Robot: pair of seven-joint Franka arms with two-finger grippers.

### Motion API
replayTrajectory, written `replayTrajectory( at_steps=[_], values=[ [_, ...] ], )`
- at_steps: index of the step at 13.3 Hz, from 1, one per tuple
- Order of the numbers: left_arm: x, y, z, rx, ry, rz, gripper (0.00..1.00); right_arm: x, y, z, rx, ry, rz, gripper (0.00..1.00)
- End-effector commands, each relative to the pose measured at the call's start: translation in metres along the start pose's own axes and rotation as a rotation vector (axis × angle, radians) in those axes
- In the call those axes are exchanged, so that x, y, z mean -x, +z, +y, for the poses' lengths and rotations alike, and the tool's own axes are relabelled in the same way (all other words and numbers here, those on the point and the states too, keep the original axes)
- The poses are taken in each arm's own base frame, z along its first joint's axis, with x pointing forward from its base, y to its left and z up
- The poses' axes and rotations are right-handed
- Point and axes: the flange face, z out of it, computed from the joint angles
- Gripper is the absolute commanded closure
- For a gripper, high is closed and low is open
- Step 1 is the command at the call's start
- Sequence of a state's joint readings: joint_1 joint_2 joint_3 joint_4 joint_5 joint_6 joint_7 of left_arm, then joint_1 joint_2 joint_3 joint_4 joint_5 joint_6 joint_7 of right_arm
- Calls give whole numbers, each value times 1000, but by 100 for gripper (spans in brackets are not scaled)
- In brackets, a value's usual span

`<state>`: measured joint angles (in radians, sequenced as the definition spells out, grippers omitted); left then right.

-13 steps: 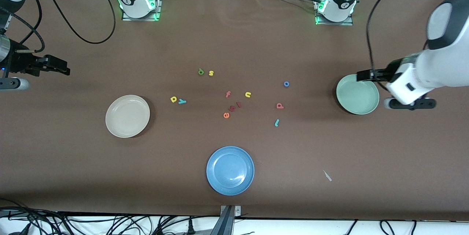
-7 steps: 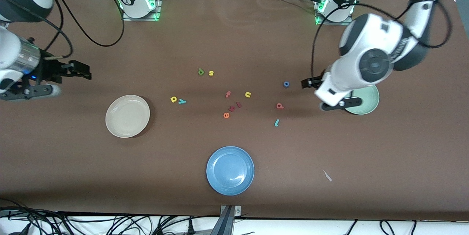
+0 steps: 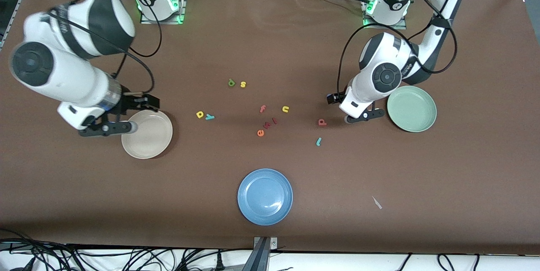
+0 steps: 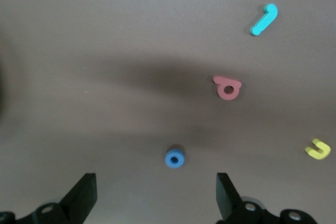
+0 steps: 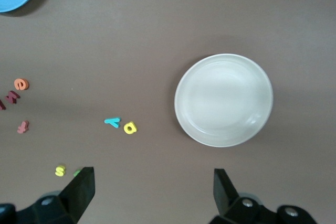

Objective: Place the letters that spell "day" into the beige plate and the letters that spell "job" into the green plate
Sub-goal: 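Grasp the blue ring with the left gripper while the right gripper reaches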

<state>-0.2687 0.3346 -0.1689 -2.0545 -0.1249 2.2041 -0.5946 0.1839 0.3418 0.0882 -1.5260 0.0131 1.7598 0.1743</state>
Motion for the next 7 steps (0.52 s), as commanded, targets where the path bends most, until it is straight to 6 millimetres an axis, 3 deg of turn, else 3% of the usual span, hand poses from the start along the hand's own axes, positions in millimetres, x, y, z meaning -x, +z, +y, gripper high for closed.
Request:
replayTrajectory(
  at_steps=[1,3,5,6,7],
  values=[
    [27,37,-1,58,-30,68,0,12,39,-6,-4,34,-6,0],
    [36,72,9,42,-15,52,0,25,75,-12,-6,48,13,0],
    [39,86,12,33,-10,47,1,36,104,-10,-6,55,24,0],
    [38,93,12,31,-12,42,4,40,116,-11,-6,65,19,0],
    [38,98,12,31,-11,41,16,45,128,-22,-6,62,25,0]
  ],
)
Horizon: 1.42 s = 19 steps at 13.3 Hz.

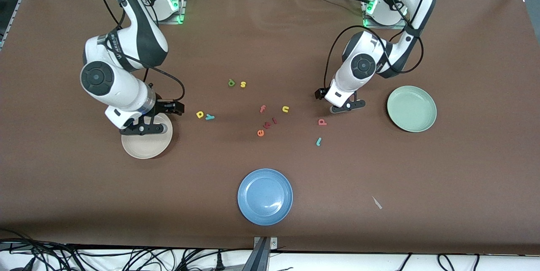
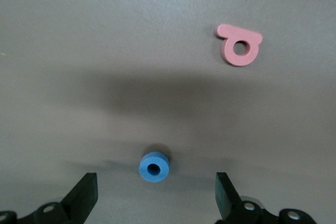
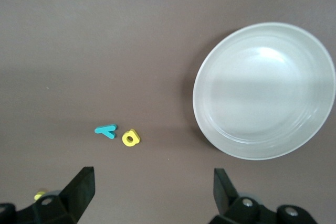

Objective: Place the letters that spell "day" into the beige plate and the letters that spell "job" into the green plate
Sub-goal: 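Grasp the blue ring with the left gripper while the right gripper reaches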

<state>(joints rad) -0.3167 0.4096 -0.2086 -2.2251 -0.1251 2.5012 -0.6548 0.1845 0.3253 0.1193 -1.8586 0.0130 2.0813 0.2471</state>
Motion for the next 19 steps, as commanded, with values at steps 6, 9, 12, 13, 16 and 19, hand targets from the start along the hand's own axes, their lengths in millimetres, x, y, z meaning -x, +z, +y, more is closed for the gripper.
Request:
replayTrajectory(
  at_steps=[6,9,12,13,16,19],
  values=[
    [-3,16,1,6,-16,-9,63,38,86,-12,-10,80,65,0],
    [-4,16,1,5,-16,-8,88,33,107,-12,-25,124,76,0],
    [-12,-11,-2,15,-17,7,100,29,130,-18,-24,175,90,0],
    [-18,-36,-14,1,-23,-11,100,29,136,-22,-25,193,99,0],
    [-55,-119,-82,-28,79,-134,100,33,154,-40,6,191,121,0],
    [-89,-144,-164,-116,183,-191,100,36,166,-47,28,186,133,0]
  ],
)
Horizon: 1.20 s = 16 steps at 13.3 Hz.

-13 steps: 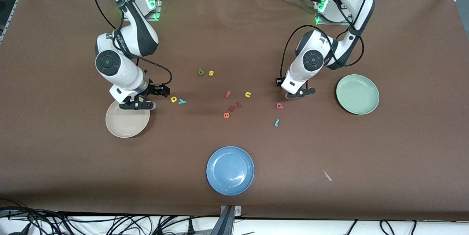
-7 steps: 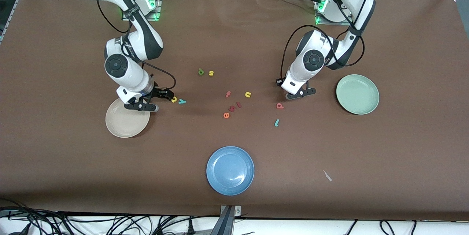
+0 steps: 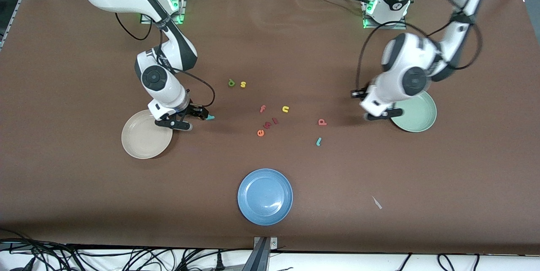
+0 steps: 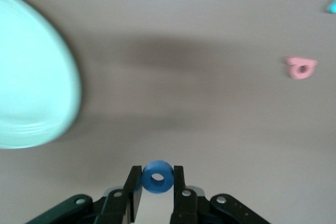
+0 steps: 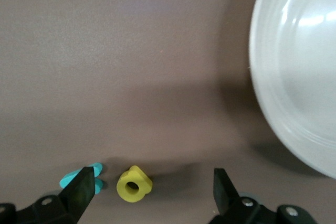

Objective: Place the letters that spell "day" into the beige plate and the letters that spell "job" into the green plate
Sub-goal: 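Drop the blue ring onto the green plate with the left gripper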

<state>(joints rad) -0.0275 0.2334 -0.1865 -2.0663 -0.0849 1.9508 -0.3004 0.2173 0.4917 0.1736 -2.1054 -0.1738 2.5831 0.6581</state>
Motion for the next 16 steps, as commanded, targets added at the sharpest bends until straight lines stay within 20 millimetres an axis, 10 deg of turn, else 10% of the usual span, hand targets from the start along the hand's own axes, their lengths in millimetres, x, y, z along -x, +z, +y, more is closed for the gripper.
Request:
replayTrajectory(
  at_steps=[1,4,7,8,9,12,16],
  values=[
    [-15,2,-63,-88,100,-31,100,0,4,-5,5,1,19,0],
    [-41,42,-110,-98,124,-61,99,1,4,-4,7,-2,17,0],
    [-46,71,-113,-108,134,-94,82,0,3,-3,9,-7,20,0],
    [-47,70,-118,-107,127,-94,53,0,3,-3,11,-14,20,0],
    [-46,66,-117,-108,128,-91,1,0,4,0,16,-33,22,0],
    [-37,20,-97,-113,130,-63,0,2,7,4,20,-39,16,0],
    [-25,-22,-7,6,35,-37,0,7,15,5,7,-40,23,0]
  ],
)
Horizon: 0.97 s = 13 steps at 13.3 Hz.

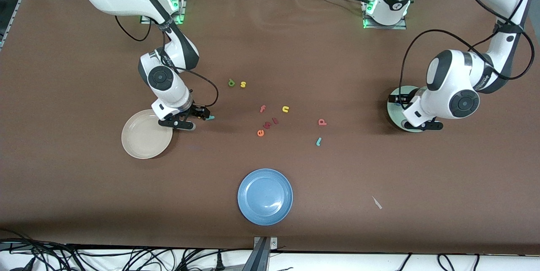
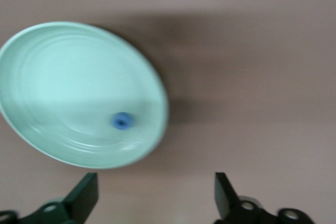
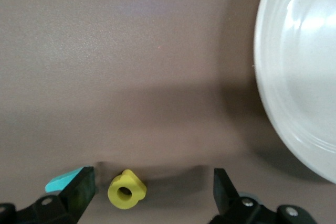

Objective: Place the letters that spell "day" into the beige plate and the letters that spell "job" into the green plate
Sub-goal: 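Drop the blue ring onto the green plate with the left gripper, then grasp the pink letter with the left gripper while the right grasps yellow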

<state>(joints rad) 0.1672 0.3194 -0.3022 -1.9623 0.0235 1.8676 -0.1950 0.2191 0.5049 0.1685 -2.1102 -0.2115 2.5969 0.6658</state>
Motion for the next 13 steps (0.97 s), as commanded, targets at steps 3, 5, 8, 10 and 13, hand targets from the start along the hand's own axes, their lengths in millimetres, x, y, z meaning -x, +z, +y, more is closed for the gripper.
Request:
replayTrajectory(
  at_steps=[3,5,8,10,13],
  values=[
    [4,-4,115,83,-144,77,0,10,14,4,-20,-12,18,0],
    [-7,23,159,130,-218,142,0,10,14,4,-20,14,18,1],
    [-18,56,209,188,-274,188,0,11,17,2,-21,39,16,1],
    [-28,75,235,179,-296,178,0,10,17,3,-23,33,18,1],
    [-38,97,241,89,-299,227,1,11,17,3,-22,19,17,5]
  ],
)
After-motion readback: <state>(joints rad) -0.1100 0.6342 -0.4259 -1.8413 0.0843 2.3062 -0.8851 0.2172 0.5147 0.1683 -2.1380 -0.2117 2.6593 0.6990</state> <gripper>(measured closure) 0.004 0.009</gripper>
